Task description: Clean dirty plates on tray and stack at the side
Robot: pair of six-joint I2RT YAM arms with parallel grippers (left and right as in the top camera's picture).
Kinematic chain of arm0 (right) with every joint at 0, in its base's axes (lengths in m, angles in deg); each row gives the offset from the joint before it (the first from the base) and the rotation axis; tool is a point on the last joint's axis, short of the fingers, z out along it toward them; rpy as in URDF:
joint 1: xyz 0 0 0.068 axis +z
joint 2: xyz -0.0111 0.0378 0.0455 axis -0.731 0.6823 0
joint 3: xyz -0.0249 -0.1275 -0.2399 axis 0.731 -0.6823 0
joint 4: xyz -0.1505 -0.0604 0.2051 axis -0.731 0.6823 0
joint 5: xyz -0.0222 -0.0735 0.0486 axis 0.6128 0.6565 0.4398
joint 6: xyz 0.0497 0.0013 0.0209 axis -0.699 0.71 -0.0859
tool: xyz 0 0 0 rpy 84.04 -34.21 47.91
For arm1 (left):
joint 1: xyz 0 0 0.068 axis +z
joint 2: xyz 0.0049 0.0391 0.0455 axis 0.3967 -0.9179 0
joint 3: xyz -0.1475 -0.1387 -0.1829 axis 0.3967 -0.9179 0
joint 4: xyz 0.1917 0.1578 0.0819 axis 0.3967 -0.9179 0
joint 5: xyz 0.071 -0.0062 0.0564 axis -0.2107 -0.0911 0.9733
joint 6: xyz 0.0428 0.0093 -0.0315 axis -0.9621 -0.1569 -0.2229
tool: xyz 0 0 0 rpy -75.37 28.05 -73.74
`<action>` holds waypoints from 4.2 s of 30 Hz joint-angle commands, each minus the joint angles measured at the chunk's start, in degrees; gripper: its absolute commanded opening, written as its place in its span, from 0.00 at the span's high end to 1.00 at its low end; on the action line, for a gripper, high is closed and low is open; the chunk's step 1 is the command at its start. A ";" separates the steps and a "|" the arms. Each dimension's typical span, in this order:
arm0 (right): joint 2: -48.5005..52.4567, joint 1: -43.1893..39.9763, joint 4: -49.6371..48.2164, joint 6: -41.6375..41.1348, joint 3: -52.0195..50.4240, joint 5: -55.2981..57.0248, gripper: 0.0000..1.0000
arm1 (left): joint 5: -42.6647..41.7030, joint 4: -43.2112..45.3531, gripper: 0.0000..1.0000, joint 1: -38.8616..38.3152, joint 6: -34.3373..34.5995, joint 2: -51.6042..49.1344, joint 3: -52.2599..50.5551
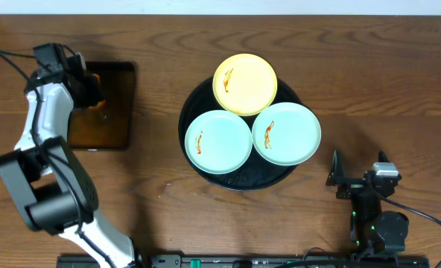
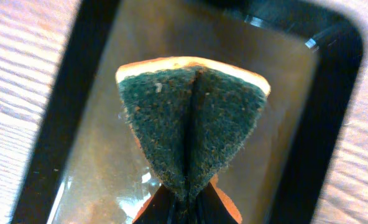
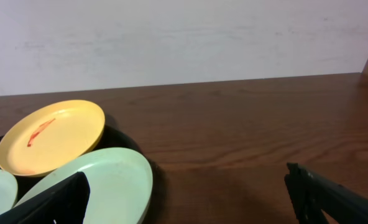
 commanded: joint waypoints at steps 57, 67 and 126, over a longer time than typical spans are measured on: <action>-0.24 -0.37 -31.71 -13.55 0.46 -26.95 0.01 | -2.49 2.84 0.93 1.05 -0.46 16.81 -4.90; 26.47 -0.37 3.69 4.22 40.52 -46.53 0.01 | -2.49 3.04 0.93 1.05 -0.46 17.64 -4.92; 122.27 30.42 46.01 -10.54 95.36 -5.84 0.73 | -2.49 0.68 0.93 1.05 -0.48 17.33 -4.92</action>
